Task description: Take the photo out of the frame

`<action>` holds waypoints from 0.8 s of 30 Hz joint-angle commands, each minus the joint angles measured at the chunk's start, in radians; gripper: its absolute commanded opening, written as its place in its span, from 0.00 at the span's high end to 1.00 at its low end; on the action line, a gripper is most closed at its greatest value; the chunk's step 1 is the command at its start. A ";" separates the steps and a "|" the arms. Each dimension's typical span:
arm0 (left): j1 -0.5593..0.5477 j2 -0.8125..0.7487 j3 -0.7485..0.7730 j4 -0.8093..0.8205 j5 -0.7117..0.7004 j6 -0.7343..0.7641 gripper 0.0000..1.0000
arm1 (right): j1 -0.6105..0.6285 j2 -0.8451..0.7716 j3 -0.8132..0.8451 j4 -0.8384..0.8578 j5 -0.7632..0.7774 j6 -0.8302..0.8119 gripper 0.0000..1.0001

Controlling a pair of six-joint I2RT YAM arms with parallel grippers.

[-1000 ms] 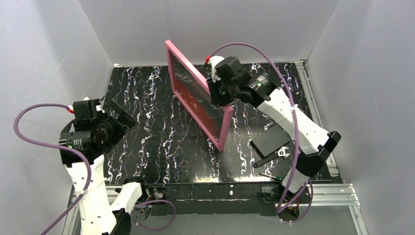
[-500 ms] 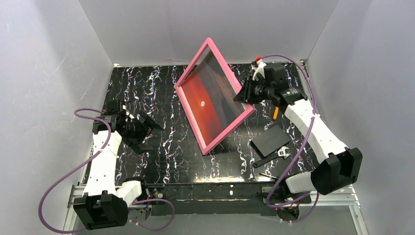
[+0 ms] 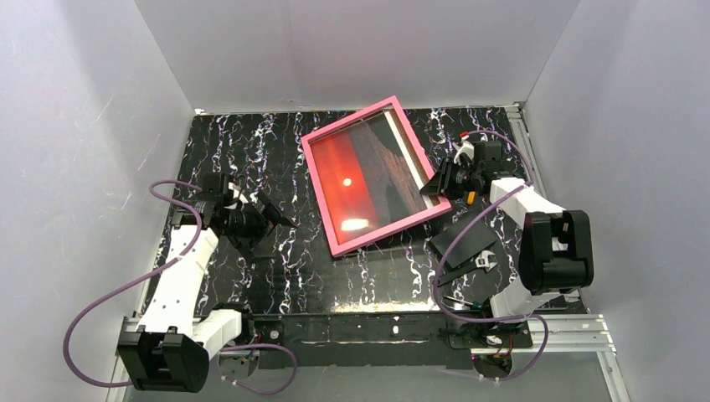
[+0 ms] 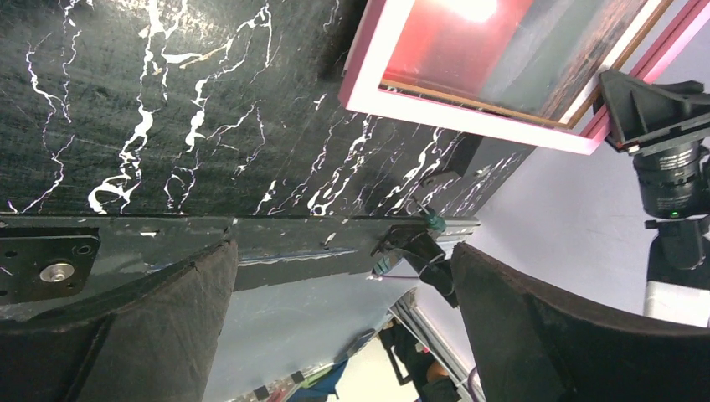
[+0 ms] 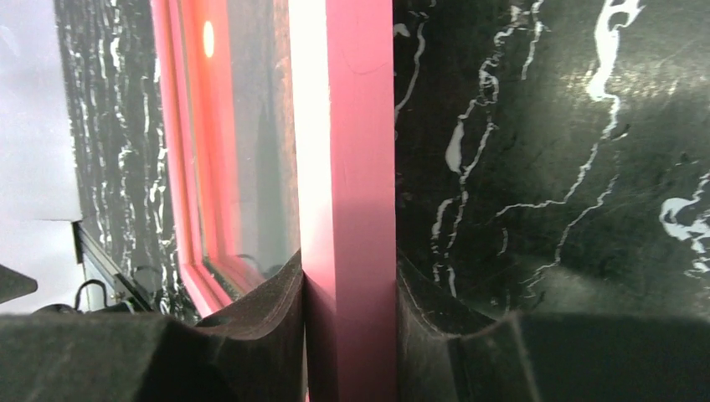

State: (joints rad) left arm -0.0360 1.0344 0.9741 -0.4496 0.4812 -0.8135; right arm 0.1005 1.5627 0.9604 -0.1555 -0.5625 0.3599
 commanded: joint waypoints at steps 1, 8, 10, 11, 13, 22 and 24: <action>-0.022 -0.002 -0.045 -0.070 0.024 -0.008 0.00 | -0.025 0.067 0.065 -0.079 0.150 -0.106 0.99; -0.042 -0.037 -0.083 -0.069 0.019 -0.005 0.00 | -0.033 0.088 0.084 -0.109 0.201 -0.174 0.99; -0.042 -0.043 -0.094 -0.069 0.027 -0.005 0.00 | -0.032 0.087 0.088 -0.121 0.236 -0.185 0.99; -0.042 -0.047 -0.099 -0.069 0.028 -0.003 0.00 | -0.032 0.089 0.092 -0.132 0.254 -0.188 0.99; -0.044 -0.057 -0.108 -0.069 0.029 -0.004 0.00 | -0.031 0.089 0.101 -0.141 0.262 -0.195 0.99; -0.044 -0.091 -0.130 -0.070 0.037 -0.004 0.00 | 0.013 0.075 0.151 -0.210 0.335 -0.193 0.99; -0.044 -0.097 -0.128 -0.075 0.035 -0.006 0.00 | 0.058 0.064 0.188 -0.259 0.351 -0.181 0.99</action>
State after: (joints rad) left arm -0.0761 0.9535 0.8593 -0.4320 0.4843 -0.8200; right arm 0.1059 1.6451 1.0702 -0.3012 -0.3580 0.1726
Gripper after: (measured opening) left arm 0.996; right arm 0.395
